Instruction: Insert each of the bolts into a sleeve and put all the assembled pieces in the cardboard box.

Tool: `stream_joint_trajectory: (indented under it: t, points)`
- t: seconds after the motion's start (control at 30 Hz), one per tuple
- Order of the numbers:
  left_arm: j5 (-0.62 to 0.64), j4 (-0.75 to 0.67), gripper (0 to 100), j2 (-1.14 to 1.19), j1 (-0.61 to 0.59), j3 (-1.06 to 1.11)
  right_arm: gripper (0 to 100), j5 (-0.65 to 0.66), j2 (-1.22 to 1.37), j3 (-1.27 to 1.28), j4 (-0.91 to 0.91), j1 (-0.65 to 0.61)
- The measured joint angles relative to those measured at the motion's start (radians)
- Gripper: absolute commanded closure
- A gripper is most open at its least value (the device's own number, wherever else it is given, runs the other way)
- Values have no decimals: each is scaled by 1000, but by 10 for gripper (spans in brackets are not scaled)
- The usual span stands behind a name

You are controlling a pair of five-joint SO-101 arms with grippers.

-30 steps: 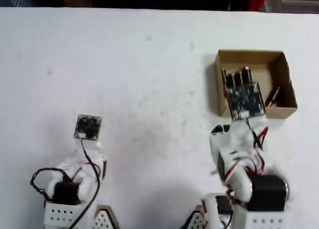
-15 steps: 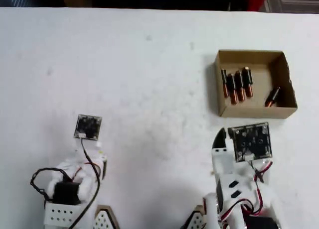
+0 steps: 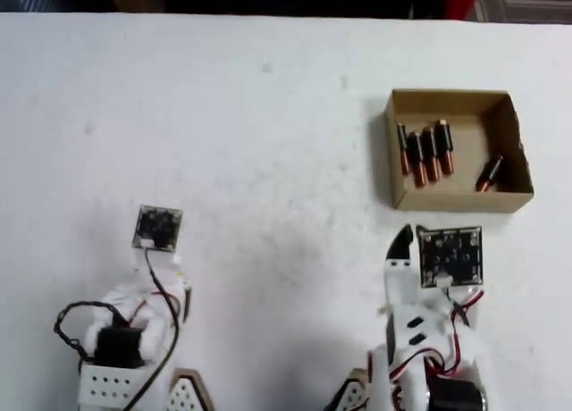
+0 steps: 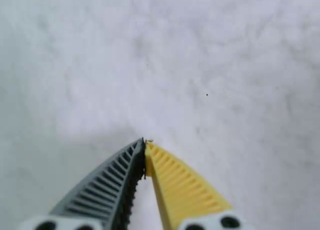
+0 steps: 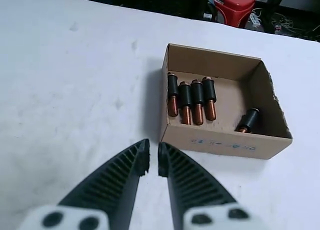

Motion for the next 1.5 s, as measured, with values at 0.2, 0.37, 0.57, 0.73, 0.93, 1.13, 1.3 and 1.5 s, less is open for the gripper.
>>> stream_joint_trajectory:
  t: [0.2, 0.37, 0.57, 0.73, 0.93, 1.13, 1.3, 1.5]
  points:
    - [0, 0, 977, 0, 0, 0, 981, 0, -3, 66, -38, 6]
    - [0, 0, 977, 0, 0, 0, 981, 0, -3, 137, -44, -69]
    - [0, 0, 977, 0, 0, 0, 981, 0, -3, 215, -44, -107]
    - [0, 0, 977, 0, 0, 0, 981, 0, -3, 327, -44, -109]
    - [0, 0, 977, 0, 0, 0, 981, 0, -2, 483, -44, -109]
    - [0, 0, 977, 0, 0, 0, 981, 2, 0, 598, -44, -107]
    - [0, 0, 977, 0, 0, 0, 981, 2, 0, 614, -52, -109]
    - [0, 0, 977, 0, 0, 0, 982, -46, 0, 614, -54, -109]
